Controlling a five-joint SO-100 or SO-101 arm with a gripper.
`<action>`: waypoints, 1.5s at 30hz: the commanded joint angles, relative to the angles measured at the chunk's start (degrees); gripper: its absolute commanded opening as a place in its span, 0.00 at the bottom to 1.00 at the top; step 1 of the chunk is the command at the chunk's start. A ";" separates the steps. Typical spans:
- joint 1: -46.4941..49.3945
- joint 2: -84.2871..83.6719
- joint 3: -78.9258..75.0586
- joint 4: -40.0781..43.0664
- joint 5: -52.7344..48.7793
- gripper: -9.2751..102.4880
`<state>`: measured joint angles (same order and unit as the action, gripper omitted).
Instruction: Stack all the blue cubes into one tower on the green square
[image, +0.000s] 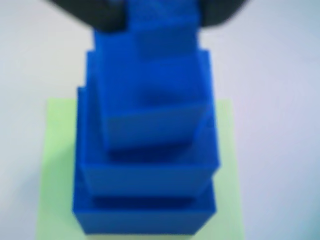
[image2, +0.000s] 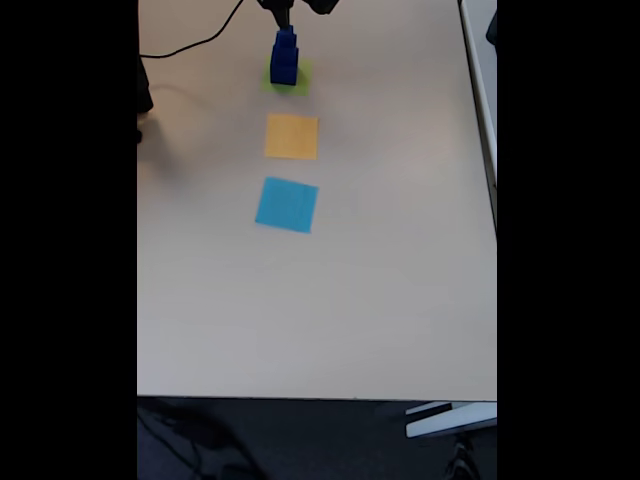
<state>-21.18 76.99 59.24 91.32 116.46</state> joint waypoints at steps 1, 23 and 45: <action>-0.44 0.18 -4.66 1.05 0.97 0.08; -0.26 -0.44 -4.39 0.44 0.53 0.11; 0.18 -0.09 -3.52 0.09 0.00 0.14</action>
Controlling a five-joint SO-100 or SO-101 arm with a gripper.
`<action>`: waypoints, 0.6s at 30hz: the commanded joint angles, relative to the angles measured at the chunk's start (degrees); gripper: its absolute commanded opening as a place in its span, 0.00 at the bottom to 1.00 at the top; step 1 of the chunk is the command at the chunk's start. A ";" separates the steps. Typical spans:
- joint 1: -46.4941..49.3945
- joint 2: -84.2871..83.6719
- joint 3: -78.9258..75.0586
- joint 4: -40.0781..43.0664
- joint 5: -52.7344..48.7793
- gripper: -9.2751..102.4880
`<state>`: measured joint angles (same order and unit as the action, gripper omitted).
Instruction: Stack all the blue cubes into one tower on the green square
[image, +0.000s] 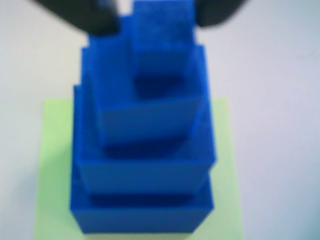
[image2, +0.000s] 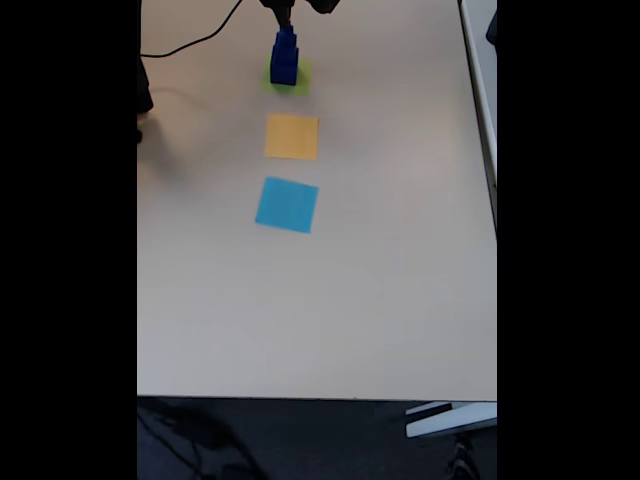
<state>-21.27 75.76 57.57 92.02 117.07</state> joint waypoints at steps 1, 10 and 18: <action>0.26 1.14 -1.85 -0.62 -0.70 0.14; 0.53 1.32 -0.35 -0.62 -1.14 0.14; 1.14 1.85 0.70 -0.53 -2.46 0.15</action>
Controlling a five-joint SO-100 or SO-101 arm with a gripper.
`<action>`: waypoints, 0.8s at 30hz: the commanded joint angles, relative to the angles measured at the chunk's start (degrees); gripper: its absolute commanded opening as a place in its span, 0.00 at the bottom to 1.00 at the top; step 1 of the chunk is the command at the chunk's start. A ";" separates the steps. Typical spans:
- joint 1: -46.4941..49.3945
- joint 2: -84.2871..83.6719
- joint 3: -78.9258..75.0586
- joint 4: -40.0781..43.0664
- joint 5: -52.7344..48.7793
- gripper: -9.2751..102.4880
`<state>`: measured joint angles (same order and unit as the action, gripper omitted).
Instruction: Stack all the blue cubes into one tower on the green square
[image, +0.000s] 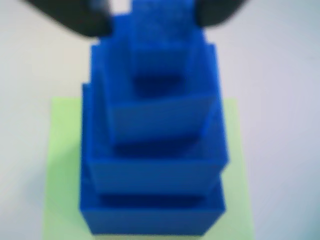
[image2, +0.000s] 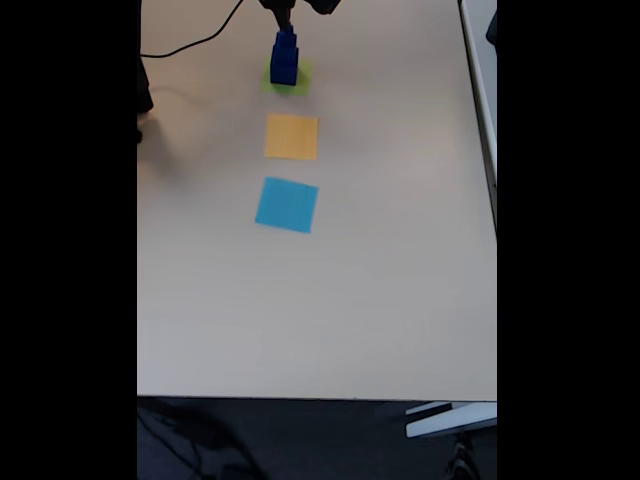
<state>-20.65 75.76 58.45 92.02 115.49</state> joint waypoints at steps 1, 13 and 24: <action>0.62 1.85 -0.09 -0.53 -0.97 0.15; 0.53 2.29 -0.70 -0.62 -1.14 0.15; 0.00 1.67 -1.85 -0.62 -1.49 0.15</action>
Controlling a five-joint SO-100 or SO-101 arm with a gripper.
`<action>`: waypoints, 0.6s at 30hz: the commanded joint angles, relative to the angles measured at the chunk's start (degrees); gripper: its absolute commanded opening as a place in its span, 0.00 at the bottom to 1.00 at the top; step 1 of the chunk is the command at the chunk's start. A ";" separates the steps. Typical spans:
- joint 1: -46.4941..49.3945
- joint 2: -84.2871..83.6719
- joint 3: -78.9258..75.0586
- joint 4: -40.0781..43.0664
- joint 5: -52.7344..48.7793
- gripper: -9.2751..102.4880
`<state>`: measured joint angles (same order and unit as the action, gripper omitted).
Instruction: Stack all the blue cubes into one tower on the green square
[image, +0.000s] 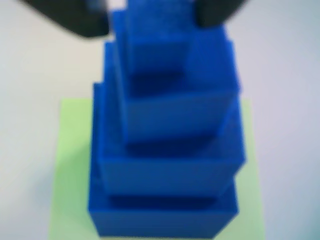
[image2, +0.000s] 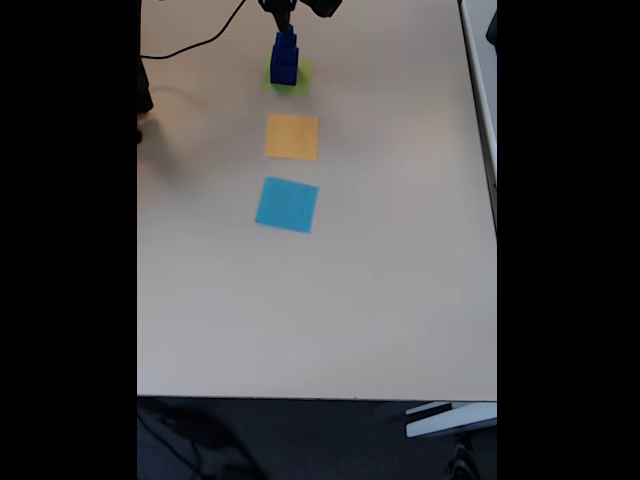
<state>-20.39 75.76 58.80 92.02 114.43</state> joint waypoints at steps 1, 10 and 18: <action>-0.26 1.67 -2.37 -0.62 -0.53 0.15; -0.26 1.67 -2.99 -0.62 -1.93 0.15; -0.35 1.67 -3.08 -0.62 -2.29 0.15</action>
<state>-20.39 75.76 58.80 92.02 113.03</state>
